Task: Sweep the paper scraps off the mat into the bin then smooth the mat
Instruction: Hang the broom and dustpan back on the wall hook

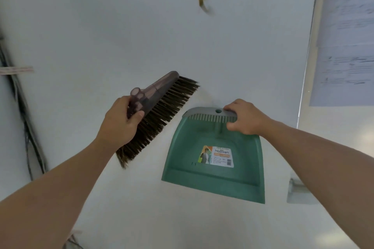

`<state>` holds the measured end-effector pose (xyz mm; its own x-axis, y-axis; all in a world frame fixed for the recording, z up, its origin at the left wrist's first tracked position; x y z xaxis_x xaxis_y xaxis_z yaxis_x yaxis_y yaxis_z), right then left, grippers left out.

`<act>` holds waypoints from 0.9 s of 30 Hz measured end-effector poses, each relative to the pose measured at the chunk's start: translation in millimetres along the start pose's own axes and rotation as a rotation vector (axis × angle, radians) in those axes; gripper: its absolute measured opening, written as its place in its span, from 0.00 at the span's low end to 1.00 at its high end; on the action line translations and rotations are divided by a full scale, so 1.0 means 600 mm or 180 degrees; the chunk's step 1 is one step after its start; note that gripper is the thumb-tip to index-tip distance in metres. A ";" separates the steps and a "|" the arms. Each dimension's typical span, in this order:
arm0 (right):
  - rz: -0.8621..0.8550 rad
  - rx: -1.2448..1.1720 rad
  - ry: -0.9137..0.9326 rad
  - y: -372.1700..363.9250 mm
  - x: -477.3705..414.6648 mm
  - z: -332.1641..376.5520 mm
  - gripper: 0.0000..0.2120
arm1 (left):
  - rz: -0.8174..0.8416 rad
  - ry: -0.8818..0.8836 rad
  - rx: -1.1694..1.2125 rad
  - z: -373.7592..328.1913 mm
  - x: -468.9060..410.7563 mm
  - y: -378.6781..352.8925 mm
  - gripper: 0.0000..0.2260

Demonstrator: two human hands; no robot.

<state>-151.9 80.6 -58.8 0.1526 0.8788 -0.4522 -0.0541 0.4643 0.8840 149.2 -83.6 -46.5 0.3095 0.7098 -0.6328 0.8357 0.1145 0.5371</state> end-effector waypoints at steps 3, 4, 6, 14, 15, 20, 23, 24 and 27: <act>0.0069 -0.0078 0.0096 0.002 -0.010 -0.020 0.29 | -0.0039 -0.0022 0.0020 -0.017 -0.016 -0.015 0.13; 0.0126 -0.0090 0.0145 0.002 -0.013 -0.024 0.29 | -0.0049 -0.0022 0.0024 -0.023 -0.018 -0.020 0.14; 0.0279 -0.0091 0.0248 0.001 -0.020 -0.027 0.30 | -0.0051 -0.0025 0.0023 -0.036 -0.024 -0.031 0.14; 0.0435 0.0022 0.0389 -0.008 -0.016 -0.034 0.31 | -0.0077 -0.0105 0.0079 -0.091 -0.041 -0.062 0.13; 0.0425 0.0043 0.0396 -0.010 -0.014 -0.034 0.31 | -0.0077 -0.0129 0.0088 -0.099 -0.045 -0.064 0.13; 0.0432 0.0367 0.0421 -0.011 -0.003 -0.027 0.36 | -0.0028 -0.0290 0.0136 -0.135 -0.056 -0.076 0.12; 0.0351 0.0486 0.0485 -0.015 0.003 -0.026 0.35 | 0.0029 -0.0377 0.0190 -0.149 -0.057 -0.083 0.13; 0.0313 0.0448 0.0508 -0.017 0.005 -0.027 0.33 | 0.0039 -0.0409 0.0218 -0.152 -0.057 -0.085 0.13; 0.0178 0.0289 0.0530 -0.027 0.006 -0.029 0.30 | 0.0079 -0.0453 0.0218 -0.157 -0.061 -0.091 0.15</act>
<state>-167.8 78.5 -76.7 -0.0139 0.9126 -0.4086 0.0325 0.4088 0.9120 49.6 -50.3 -0.1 0.3874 0.6056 -0.6951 0.8545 0.0471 0.5172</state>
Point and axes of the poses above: each hand's wrist, its own x-axis away from the middle knuckle, its own y-axis out of the back of the hand, z = x × y, the point moved 3 cm from there along -x, towards the middle knuckle, and after that the axes turned 10 degrees about y, right-handed, at the moved point
